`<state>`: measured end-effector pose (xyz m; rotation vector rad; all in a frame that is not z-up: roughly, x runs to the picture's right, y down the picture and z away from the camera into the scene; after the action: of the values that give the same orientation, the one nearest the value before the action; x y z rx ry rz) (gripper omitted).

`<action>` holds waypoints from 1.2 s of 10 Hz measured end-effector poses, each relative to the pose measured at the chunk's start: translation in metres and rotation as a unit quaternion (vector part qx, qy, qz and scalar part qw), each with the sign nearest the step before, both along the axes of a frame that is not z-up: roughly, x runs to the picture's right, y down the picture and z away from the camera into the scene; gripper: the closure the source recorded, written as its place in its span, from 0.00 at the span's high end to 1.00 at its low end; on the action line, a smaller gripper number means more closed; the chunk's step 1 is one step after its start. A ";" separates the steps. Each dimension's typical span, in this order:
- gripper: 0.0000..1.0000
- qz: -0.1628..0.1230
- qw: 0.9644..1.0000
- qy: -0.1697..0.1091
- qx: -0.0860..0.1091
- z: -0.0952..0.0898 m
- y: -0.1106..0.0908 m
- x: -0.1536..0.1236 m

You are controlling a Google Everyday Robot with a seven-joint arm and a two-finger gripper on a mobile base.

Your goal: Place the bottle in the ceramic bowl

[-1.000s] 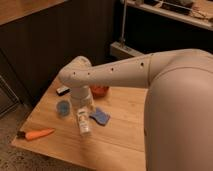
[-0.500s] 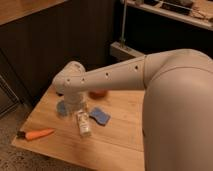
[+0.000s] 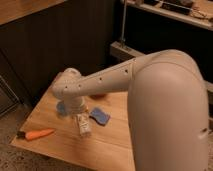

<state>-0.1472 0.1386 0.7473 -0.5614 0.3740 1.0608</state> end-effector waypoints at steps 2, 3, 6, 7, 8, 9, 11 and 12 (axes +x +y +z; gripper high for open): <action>0.65 -0.010 1.000 0.005 0.004 0.017 0.003 -0.005; 0.65 -0.015 1.000 0.010 0.007 0.033 0.004 -0.009; 0.65 -0.032 0.999 0.022 0.022 0.060 -0.006 -0.017; 0.65 -0.035 0.999 0.024 0.025 0.065 -0.009 -0.020; 0.65 -0.036 0.999 0.029 0.029 0.071 -0.012 -0.020; 0.65 -0.035 0.998 0.034 0.030 0.074 -0.014 -0.019; 0.65 -0.029 0.998 0.051 0.031 0.083 -0.016 -0.011; 0.65 -0.025 0.998 0.057 0.031 0.085 -0.017 -0.006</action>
<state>-0.1533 0.1216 0.8319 -0.4354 0.4517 1.0563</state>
